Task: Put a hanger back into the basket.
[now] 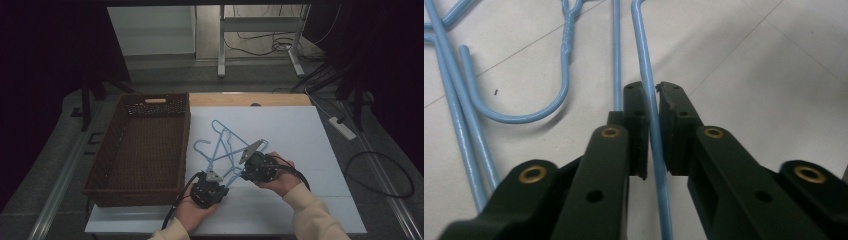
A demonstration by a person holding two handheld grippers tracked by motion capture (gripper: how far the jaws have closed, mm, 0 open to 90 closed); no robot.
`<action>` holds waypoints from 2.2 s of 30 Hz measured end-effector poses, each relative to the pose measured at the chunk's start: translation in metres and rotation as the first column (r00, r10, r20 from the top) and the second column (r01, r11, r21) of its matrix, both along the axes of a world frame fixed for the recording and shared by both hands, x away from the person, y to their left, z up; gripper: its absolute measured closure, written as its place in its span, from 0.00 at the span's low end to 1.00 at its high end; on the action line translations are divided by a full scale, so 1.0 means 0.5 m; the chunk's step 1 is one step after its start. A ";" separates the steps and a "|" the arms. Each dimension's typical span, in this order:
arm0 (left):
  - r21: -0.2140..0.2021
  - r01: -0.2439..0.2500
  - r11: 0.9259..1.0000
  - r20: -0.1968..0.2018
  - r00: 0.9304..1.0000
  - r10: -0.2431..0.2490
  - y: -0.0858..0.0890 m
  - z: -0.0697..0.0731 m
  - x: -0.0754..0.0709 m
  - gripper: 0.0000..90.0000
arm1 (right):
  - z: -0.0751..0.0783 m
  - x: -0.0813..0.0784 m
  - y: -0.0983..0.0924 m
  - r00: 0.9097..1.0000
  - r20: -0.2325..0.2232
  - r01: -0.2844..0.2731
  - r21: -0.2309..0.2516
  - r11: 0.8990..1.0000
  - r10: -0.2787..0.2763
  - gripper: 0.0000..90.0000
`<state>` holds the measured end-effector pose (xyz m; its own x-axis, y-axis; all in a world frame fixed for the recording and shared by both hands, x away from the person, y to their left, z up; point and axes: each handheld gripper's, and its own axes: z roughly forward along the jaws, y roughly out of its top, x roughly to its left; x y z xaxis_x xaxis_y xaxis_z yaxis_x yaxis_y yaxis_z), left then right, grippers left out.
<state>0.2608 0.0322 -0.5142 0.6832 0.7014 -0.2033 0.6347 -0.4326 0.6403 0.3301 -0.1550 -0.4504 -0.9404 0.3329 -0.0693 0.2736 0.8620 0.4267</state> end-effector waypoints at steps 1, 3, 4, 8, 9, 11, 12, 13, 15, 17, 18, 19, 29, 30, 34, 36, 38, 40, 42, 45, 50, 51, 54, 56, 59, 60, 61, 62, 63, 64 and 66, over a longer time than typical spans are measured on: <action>-0.001 -0.004 1.000 -0.001 1.000 0.004 0.000 0.000 -0.001 0.93 | 0.000 0.000 0.000 1.000 0.001 0.000 -0.001 1.000 0.000 0.95; -0.003 -0.009 1.000 -0.001 1.000 0.009 -0.001 0.000 -0.001 0.93 | 0.000 -0.001 0.000 1.000 0.001 -0.001 -0.001 1.000 0.001 0.95; -0.006 -0.015 1.000 0.001 1.000 0.015 -0.001 0.000 -0.002 0.94 | 0.001 -0.001 -0.001 1.000 0.003 -0.003 0.001 1.000 0.003 0.95; -0.008 -0.041 0.999 0.014 0.999 0.041 -0.001 0.000 -0.006 0.95 | 0.002 -0.002 -0.004 1.000 -0.001 -0.002 0.019 1.000 0.002 0.94; -0.005 -0.054 0.999 0.022 0.998 0.054 -0.001 0.000 -0.007 0.96 | 0.002 -0.002 -0.005 1.000 -0.001 -0.003 0.027 1.000 0.003 0.92; -0.007 -0.065 0.998 0.026 0.997 0.066 0.000 0.001 -0.007 0.96 | 0.006 -0.004 -0.008 1.000 0.009 0.012 0.055 0.998 -0.013 0.84; -0.007 -0.065 0.998 0.026 0.997 0.066 0.000 0.001 -0.007 0.96 | 0.006 -0.004 -0.008 1.000 0.009 0.012 0.055 0.998 -0.013 0.84; -0.011 -0.070 0.997 0.025 0.997 0.070 0.001 0.002 -0.007 0.96 | 0.009 -0.006 -0.011 1.000 0.020 0.020 0.074 0.997 -0.022 0.81; -0.022 -0.082 0.996 0.035 0.996 0.082 0.002 0.003 -0.009 0.96 | 0.022 -0.012 -0.022 0.998 0.051 0.039 0.153 0.988 -0.048 0.72; -0.032 -0.089 0.996 0.046 0.995 0.090 0.002 0.005 -0.011 0.96 | 0.040 -0.020 -0.041 0.992 0.087 0.067 0.249 0.966 -0.091 0.60; -0.035 -0.092 0.995 0.048 0.994 0.093 0.002 0.005 -0.011 0.96 | 0.053 -0.026 -0.059 0.987 0.105 0.085 0.322 0.943 -0.125 0.54; -0.037 -0.094 0.995 0.051 0.994 0.096 0.003 0.007 -0.012 0.96 | 0.058 -0.030 -0.069 0.982 0.116 0.096 0.357 0.929 -0.146 0.52; -0.052 -0.108 0.993 0.081 0.990 0.112 0.011 0.014 -0.019 0.96 | 0.040 -0.042 -0.230 0.920 0.060 0.276 0.603 0.749 -0.387 0.41; -0.054 -0.108 0.993 0.081 0.990 0.112 0.012 0.015 -0.020 0.96 | 0.032 -0.044 -0.240 0.915 0.058 0.287 0.603 0.744 -0.399 0.41; -0.076 -0.117 0.990 0.092 0.988 0.123 0.017 0.025 -0.024 0.96 | 0.002 -0.054 -0.269 0.904 0.036 0.326 0.590 0.739 -0.427 0.41; -0.082 -0.118 0.990 0.096 0.987 0.126 0.017 0.028 -0.026 0.96 | -0.003 -0.056 -0.273 0.903 0.031 0.332 0.583 0.742 -0.428 0.41; -0.097 -0.120 0.988 0.112 0.985 0.130 0.020 0.038 -0.032 0.96 | -0.019 -0.063 -0.279 0.903 0.021 0.343 0.565 0.751 -0.429 0.41; -0.102 -0.120 0.987 0.116 0.984 0.132 0.020 0.041 -0.034 0.96 | -0.023 -0.064 -0.280 0.904 0.020 0.344 0.559 0.755 -0.427 0.41; -0.112 -0.119 0.987 0.123 0.984 0.133 0.022 0.050 -0.036 0.96 | -0.031 -0.067 -0.284 0.904 0.009 0.352 0.549 0.758 -0.427 0.41; -0.134 -0.115 0.984 0.137 0.982 0.133 0.025 0.066 -0.044 0.96 | -0.040 -0.071 -0.286 0.909 0.006 0.350 0.532 0.771 -0.417 0.41; -0.143 -0.107 0.984 0.150 0.980 0.128 0.027 0.079 -0.052 0.96 | -0.049 -0.073 -0.286 0.910 0.002 0.354 0.519 0.778 -0.416 0.41; -0.144 -0.106 0.984 0.154 0.980 0.128 0.028 0.082 -0.053 0.96 | -0.050 -0.074 -0.286 0.909 0.002 0.355 0.518 0.778 -0.417 0.41; -0.161 -0.102 0.982 0.162 0.978 0.128 0.035 0.093 -0.057 0.96 | -0.052 -0.077 -0.287 0.908 0.003 0.357 0.515 0.779 -0.418 0.41; -0.166 -0.100 0.981 0.164 0.978 0.128 0.037 0.097 -0.058 0.96 | -0.054 -0.079 -0.289 0.908 -0.001 0.359 0.517 0.777 -0.419 0.41; -0.192 -0.085 0.978 0.167 0.979 0.118 0.044 0.108 -0.060 0.96 | -0.055 -0.080 -0.290 0.908 -0.001 0.360 0.516 0.777 -0.419 0.41; -0.195 -0.081 0.977 0.170 0.979 0.115 0.047 0.113 -0.061 0.96 | -0.056 -0.080 -0.291 0.908 0.000 0.360 0.514 0.779 -0.419 0.41; -0.205 -0.078 0.976 0.171 0.979 0.114 0.050 0.118 -0.062 0.97 | -0.057 -0.080 -0.292 0.908 0.001 0.360 0.513 0.779 -0.420 0.41; -0.206 -0.076 0.976 0.172 0.979 0.112 0.051 0.120 -0.063 0.97 | -0.058 -0.081 -0.292 0.907 0.002 0.360 0.514 0.779 -0.421 0.41; -0.213 -0.071 0.974 0.177 0.978 0.110 0.055 0.126 -0.064 0.97 | -0.058 -0.081 -0.292 0.907 0.000 0.362 0.513 0.779 -0.422 0.41; -0.218 -0.070 0.974 0.178 0.978 0.110 0.057 0.131 -0.064 0.97 | -0.058 -0.081 -0.293 0.907 0.004 0.360 0.509 0.782 -0.421 0.41; -0.227 -0.064 0.972 0.179 0.978 0.107 0.064 0.140 -0.064 0.96 | -0.058 -0.081 -0.293 0.906 0.008 0.361 0.507 0.783 -0.423 0.41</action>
